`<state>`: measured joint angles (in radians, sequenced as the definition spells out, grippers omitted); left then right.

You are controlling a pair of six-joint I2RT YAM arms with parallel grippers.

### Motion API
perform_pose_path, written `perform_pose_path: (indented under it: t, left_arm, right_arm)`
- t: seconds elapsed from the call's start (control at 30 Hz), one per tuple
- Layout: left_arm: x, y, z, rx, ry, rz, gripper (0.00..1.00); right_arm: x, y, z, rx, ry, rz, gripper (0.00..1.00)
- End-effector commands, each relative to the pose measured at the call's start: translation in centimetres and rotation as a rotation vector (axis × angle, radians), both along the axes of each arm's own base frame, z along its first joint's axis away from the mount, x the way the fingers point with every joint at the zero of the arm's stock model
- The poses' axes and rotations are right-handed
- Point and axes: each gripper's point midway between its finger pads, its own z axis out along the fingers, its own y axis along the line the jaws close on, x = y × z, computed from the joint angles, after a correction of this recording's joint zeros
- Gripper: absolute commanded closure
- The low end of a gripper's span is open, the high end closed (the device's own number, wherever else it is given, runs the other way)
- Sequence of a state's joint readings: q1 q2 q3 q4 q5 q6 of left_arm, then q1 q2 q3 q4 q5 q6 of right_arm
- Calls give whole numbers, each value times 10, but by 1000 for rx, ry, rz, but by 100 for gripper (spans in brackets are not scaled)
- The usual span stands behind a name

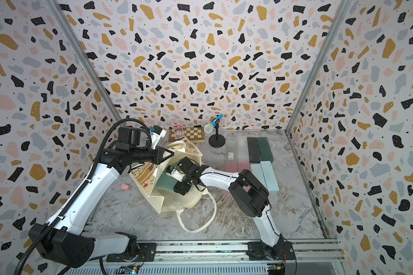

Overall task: Take out the pencil case from the canvas bag
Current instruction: Pick up the pencil case from the canvas bag.

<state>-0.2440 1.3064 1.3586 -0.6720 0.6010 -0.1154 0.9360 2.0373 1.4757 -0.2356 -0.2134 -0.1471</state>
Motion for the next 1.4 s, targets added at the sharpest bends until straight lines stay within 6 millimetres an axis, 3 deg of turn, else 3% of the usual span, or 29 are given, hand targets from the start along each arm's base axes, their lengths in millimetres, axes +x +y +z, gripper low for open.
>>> perform_pose_path:
  t: [0.0,0.17,0.53,0.67,0.77,0.93,1.03,1.17,1.3,1.37]
  left_arm:
    - [4,6,31,10,-111,42,100]
    - [15,26,23,100,-106,157,100]
    - [32,90,16,287,-122,485,100]
    - [33,99,18,302,-130,527,100]
    - [33,90,16,277,-121,477,100]
    - [19,34,24,98,-107,186,100]
    - [6,14,33,41,-130,72,100]
    - [-6,3,41,9,-162,4,100]
    - [1,9,35,40,-150,47,100]
    - [10,21,29,90,-139,126,100]
  right_arm:
    - [9,-14,39,21,-64,-113,40]
    - [7,-31,54,18,-76,-179,43]
    - [-2,-70,81,46,-102,-310,45]
    - [-3,-81,94,74,-122,-353,48]
    - [-4,-86,105,102,-138,-364,48]
    - [-1,-82,110,111,-142,-361,48]
    - [1,-74,107,98,-129,-348,48]
    - [7,-68,104,93,-125,-361,48]
    - [6,-70,113,108,-125,-369,48]
    - [4,-73,118,118,-126,-373,48]
